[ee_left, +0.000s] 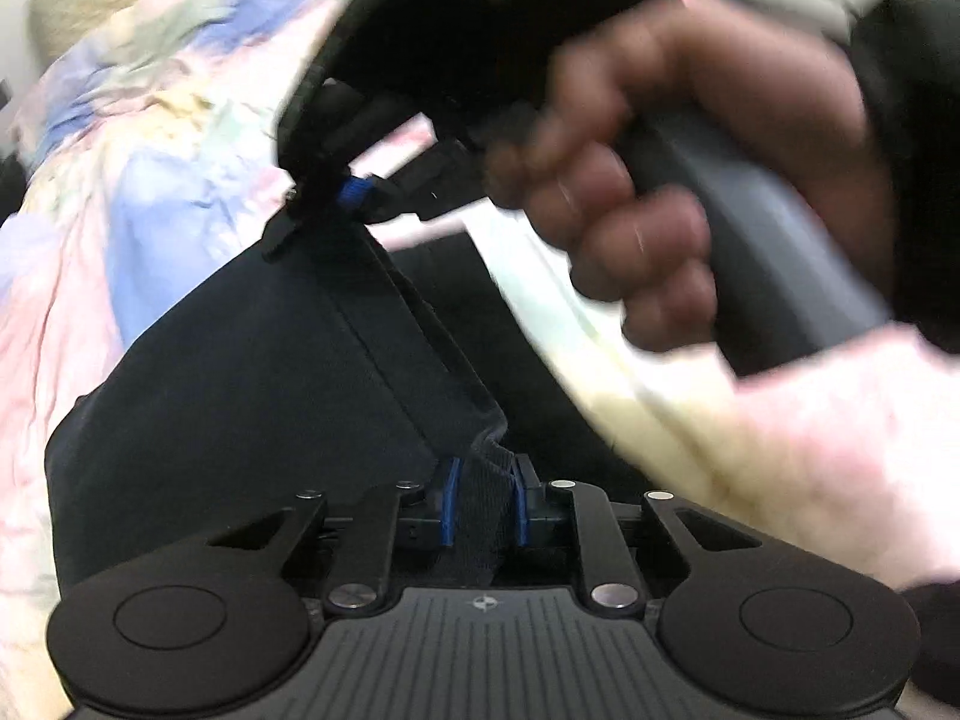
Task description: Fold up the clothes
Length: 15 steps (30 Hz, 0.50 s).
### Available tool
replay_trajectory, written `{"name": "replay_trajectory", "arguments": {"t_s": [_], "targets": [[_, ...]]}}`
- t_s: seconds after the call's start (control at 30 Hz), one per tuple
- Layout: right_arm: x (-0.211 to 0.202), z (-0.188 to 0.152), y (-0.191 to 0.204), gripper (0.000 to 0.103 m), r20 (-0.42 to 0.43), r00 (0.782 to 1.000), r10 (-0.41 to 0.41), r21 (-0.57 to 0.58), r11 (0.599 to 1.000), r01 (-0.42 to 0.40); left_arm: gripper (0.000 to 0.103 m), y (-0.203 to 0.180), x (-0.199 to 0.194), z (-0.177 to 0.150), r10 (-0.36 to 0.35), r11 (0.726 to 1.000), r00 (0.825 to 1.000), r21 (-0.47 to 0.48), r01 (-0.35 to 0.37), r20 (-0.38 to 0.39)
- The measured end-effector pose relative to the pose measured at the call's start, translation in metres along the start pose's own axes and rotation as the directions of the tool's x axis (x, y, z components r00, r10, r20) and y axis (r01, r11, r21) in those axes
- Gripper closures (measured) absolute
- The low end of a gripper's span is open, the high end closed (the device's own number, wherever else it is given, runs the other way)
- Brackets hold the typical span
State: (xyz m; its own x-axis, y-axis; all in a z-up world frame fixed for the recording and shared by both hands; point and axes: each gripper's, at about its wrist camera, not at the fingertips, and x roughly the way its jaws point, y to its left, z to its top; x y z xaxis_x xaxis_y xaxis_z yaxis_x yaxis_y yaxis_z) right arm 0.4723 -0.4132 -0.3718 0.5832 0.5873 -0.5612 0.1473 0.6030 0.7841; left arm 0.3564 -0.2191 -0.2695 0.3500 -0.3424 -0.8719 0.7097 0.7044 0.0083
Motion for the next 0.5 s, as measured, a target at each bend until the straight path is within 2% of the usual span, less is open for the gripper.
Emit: {"name": "replay_trajectory", "arguments": {"t_s": [0.1,0.23,0.37,0.5], "targets": [[-0.018,0.007,0.017,0.096,0.046,0.999,0.018,-0.063,0.998,-0.015,0.085,0.0,-0.021,0.009,-0.03,0.998,0.998,-0.053,0.033,0.062],[-0.038,0.015,0.011,0.096,0.079,0.997,0.026,-0.061,0.998,-0.021,0.085,-0.01,-0.015,0.01,-0.065,0.995,0.996,-0.074,0.07,0.063],[-0.038,0.006,-0.016,0.096,0.05,0.995,-0.082,-0.064,0.994,0.085,0.084,-0.011,0.018,0.001,-0.134,0.981,0.991,-0.141,0.13,-0.02],[-0.019,-0.01,-0.042,0.094,-0.02,0.979,-0.202,-0.081,0.977,0.199,0.082,-0.005,0.042,-0.011,-0.17,0.972,0.983,-0.174,0.156,-0.069]]}}
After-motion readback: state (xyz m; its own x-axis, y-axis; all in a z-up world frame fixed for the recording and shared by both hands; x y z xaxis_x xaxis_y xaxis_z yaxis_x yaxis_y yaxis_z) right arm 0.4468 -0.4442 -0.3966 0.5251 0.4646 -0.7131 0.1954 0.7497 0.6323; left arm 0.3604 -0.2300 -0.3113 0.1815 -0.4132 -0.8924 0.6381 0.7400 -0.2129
